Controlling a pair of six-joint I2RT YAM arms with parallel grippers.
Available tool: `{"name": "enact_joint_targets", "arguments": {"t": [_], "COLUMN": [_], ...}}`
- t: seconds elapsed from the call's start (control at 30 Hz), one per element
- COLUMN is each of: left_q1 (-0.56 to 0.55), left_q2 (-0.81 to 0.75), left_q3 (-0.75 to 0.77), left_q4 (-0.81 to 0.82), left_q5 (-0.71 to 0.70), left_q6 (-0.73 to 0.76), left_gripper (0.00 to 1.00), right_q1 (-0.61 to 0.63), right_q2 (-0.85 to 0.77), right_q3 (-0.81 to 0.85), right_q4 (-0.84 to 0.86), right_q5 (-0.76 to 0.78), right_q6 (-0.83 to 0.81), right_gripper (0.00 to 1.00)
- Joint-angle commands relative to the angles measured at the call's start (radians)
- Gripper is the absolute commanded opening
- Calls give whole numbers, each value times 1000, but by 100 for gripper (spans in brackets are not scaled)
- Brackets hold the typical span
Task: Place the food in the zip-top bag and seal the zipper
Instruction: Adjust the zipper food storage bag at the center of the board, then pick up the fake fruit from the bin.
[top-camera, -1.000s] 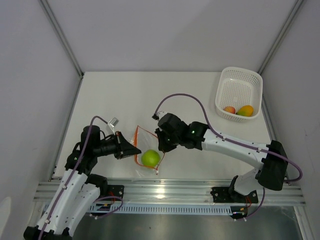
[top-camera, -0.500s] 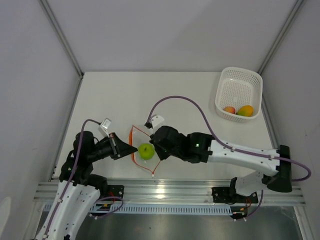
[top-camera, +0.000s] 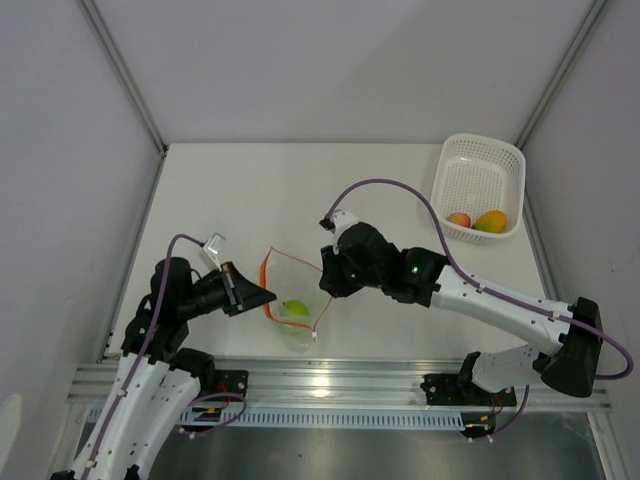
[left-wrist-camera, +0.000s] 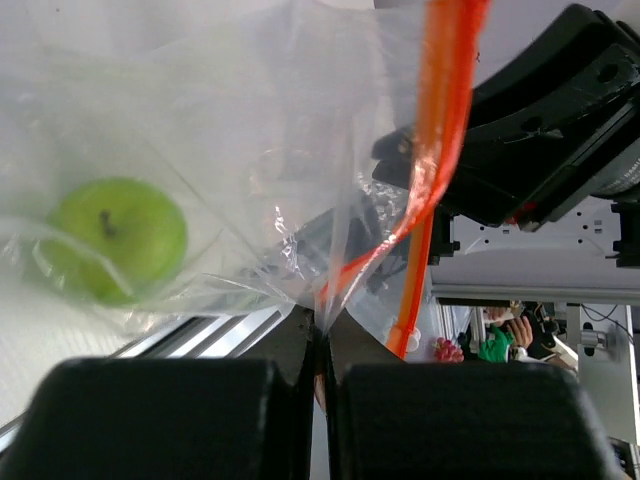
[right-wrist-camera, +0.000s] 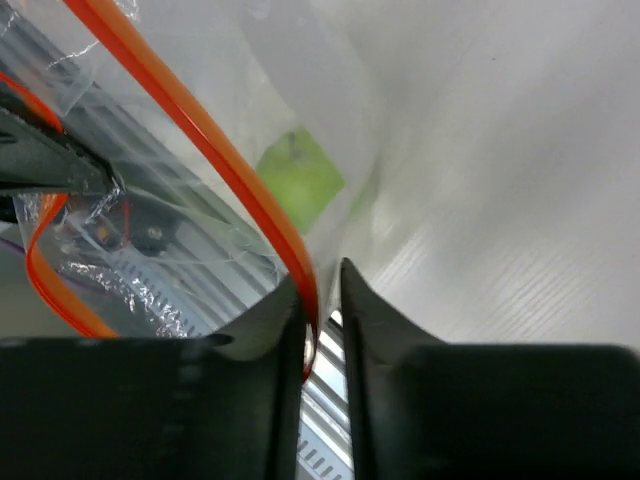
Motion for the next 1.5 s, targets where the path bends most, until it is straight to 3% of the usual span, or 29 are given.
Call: {"name": "enact_joint_targets", "arguments": {"t": [0.0, 0.03, 0.07, 0.17, 0.43, 0.6, 0.83, 1.13, 1.27, 1.47], "left_q1": [-3, -3, -3, -3, -3, -3, -3, -3, -3, -3], "left_q2": [75, 83, 86, 62, 79, 68, 57, 97, 157, 174], "left_q3": [34, 31, 25, 13, 13, -3, -26, -50, -35, -47], "left_q4": [4, 7, 17, 50, 51, 60, 73, 106, 117, 149], "left_q5": [16, 23, 24, 14, 12, 17, 21, 55, 78, 81], "left_q6": [28, 29, 25, -4, 13, 6, 2, 10, 33, 27], "left_gripper": [1, 1, 1, 1, 1, 1, 0, 1, 1, 1], "right_q1": [-65, -67, -67, -65, -154, -321, -612, -921, -1064, -1164], "right_q2": [-1, 7, 13, 13, -93, -136, -124, 89, 177, 303], "right_q3": [2, 8, 13, 33, 125, 173, 208, 234, 234, 262], "right_q4": [34, 26, 20, 3, -60, -89, -86, -89, -92, -87], "right_q5": [-115, -123, -128, -140, -97, -140, -44, 29, -36, -56], "right_q6": [16, 12, 9, -5, -92, -137, -122, -37, -20, -46], "right_gripper": [26, 31, 43, 58, 83, 89, 96, 96, 95, 95]}}
